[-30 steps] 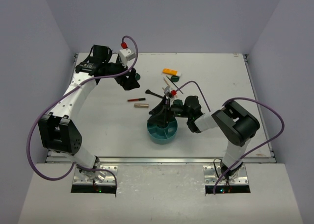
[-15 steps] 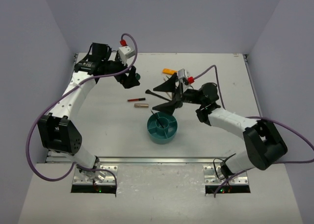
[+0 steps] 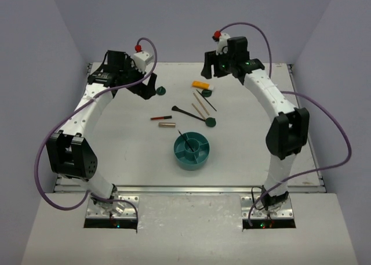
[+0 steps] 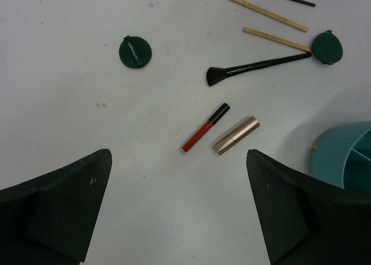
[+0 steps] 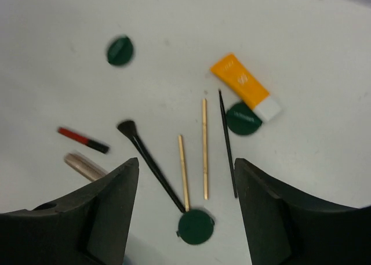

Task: Organize the makeup

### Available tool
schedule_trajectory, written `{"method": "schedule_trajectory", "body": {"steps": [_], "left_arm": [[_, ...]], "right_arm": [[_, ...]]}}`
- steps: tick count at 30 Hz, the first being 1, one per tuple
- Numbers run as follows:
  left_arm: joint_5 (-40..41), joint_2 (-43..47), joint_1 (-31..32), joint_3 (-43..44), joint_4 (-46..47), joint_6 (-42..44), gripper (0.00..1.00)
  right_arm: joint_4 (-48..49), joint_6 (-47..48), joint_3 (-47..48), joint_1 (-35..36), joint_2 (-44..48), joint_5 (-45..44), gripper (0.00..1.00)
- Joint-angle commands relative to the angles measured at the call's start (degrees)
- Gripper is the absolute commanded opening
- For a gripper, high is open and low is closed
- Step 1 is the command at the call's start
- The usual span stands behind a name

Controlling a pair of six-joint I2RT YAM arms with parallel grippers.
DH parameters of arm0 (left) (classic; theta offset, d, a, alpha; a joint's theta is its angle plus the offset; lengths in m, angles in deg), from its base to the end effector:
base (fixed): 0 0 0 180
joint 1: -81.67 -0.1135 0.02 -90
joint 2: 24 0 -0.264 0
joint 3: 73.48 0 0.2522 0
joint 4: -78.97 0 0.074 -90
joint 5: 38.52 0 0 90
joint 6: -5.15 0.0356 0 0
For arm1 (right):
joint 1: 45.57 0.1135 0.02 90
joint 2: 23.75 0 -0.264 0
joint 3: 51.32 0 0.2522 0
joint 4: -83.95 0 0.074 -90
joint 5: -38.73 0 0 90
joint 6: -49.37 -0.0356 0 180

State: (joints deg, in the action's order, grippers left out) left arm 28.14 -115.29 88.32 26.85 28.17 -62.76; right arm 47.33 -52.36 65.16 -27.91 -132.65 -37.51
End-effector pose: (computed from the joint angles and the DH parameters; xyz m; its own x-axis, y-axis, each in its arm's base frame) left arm 0.3506 -0.0551 0.3460 -0.4626 0.4016 -0.7904 0.6193 0.7843 0.0360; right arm 0.4266 0.1447 0.3438 -0.5531 0.0311 -0.8326 -0.3885 0.8744 0.2908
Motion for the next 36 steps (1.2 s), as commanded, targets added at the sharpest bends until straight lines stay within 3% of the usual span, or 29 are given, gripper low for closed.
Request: {"method": "schedule_trajectory", "body": {"steps": [1, 5, 11, 26, 33, 36], "left_arm": [[2.67, -0.86, -0.63, -0.83, 2.11, 0.10, 1.00], [3.09, -1.94, -1.05, -1.07, 1.88, 0.63, 1.00], [2.59, -3.21, -1.69, -1.51, 2.39, 0.87, 1.00], [1.80, -4.67, -2.09, -1.99, 2.50, -0.07, 1.00], [2.04, -4.25, -2.26, -2.63, 2.50, -0.35, 1.00], [2.32, -3.86, -2.36, -2.65, 2.43, -0.16, 1.00]], "right_arm": [[-15.37, 3.12, 9.55, -0.11, -11.84, -5.44, 0.66], [-17.56, 4.10, 15.96, -0.11, -19.68, -6.19, 0.58], [-14.60, 6.86, 16.43, -0.17, -24.96, -5.17, 0.52], [-9.52, 13.27, 14.38, 0.00, -29.90, -4.83, 0.45], [-9.58, 15.42, 14.11, 0.86, -32.94, -10.51, 0.39], [-9.63, 15.26, 13.19, 0.97, -33.32, -9.06, 0.39]]}}
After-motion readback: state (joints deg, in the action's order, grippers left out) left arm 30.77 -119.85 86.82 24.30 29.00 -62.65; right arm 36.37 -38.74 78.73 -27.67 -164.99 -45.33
